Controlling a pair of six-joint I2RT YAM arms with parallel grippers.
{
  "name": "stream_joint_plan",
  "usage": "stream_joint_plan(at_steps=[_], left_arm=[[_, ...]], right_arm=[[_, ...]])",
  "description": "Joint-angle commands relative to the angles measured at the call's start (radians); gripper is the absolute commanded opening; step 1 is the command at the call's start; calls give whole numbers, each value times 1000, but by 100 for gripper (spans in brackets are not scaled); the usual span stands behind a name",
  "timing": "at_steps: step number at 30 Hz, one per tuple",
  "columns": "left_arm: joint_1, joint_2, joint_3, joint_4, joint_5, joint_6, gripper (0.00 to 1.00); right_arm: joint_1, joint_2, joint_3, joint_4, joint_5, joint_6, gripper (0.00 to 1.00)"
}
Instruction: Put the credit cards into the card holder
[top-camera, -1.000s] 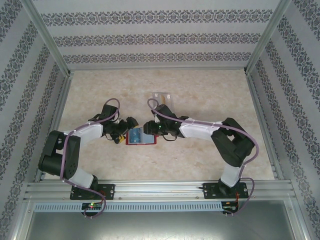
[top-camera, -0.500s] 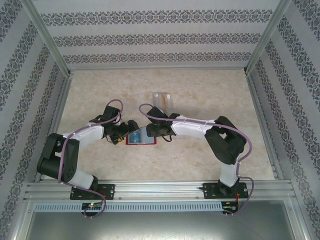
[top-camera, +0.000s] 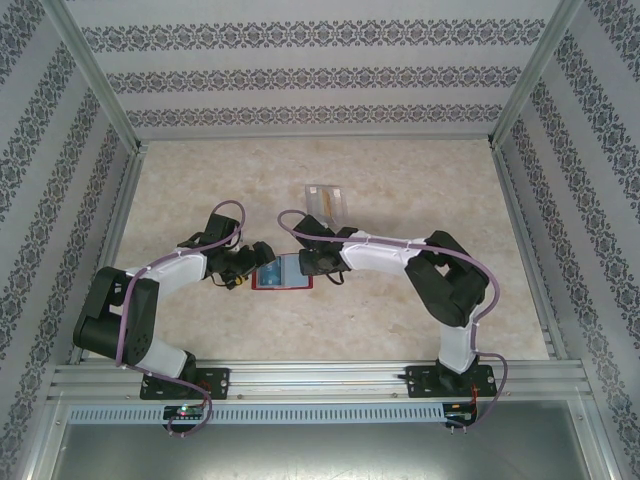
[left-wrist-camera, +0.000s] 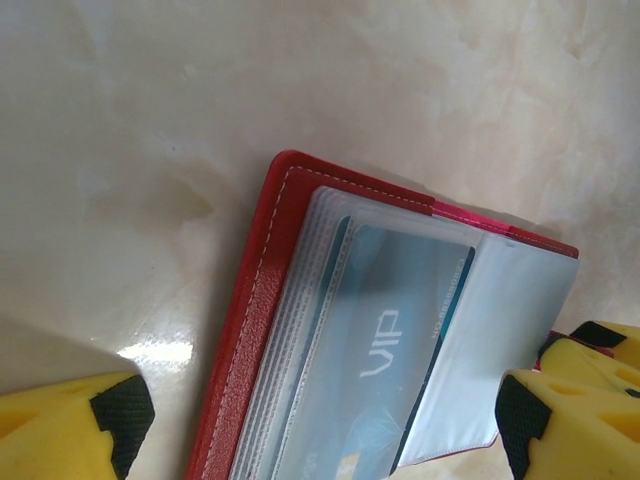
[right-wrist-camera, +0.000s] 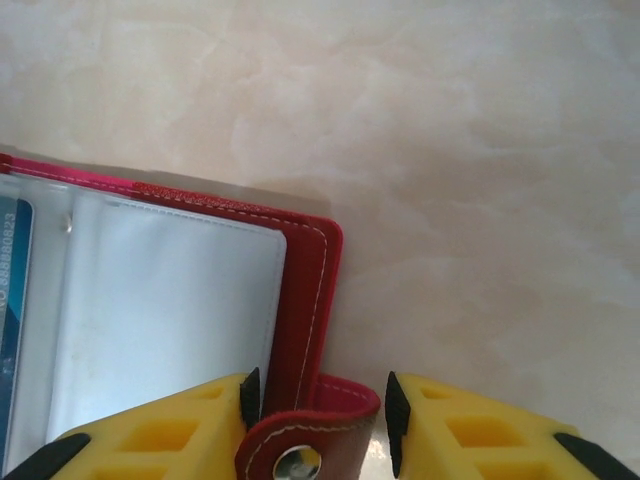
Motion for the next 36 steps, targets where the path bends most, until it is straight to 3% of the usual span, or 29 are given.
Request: stream_joint_plan(at_steps=[1, 7, 11, 18, 24, 27, 36], left_arm=[[-9, 81, -54, 42, 20, -1, 92], [-11, 72, -63, 57, 13, 4, 81], [-10, 75, -65, 73, 22, 7, 65], [-12, 97, -76, 144, 38, 38, 46], [-17, 144, -76, 246, 128, 28, 40], [-22, 117, -81, 269, 155, 9, 40], [-31, -125, -65, 205, 140, -8, 47]], right_arm=[[-1, -63, -22, -15, 41, 0, 40], [-8, -96, -77, 17, 47, 7, 38], [-23, -88, -97, 52, -4, 25, 23], [-25, -110, -183, 209, -52, 35, 4], [-61, -56, -215, 317, -208, 82, 3], [-61, -45, -219, 341, -227, 87, 3], [-51, -37, -209, 373, -255, 97, 2]])
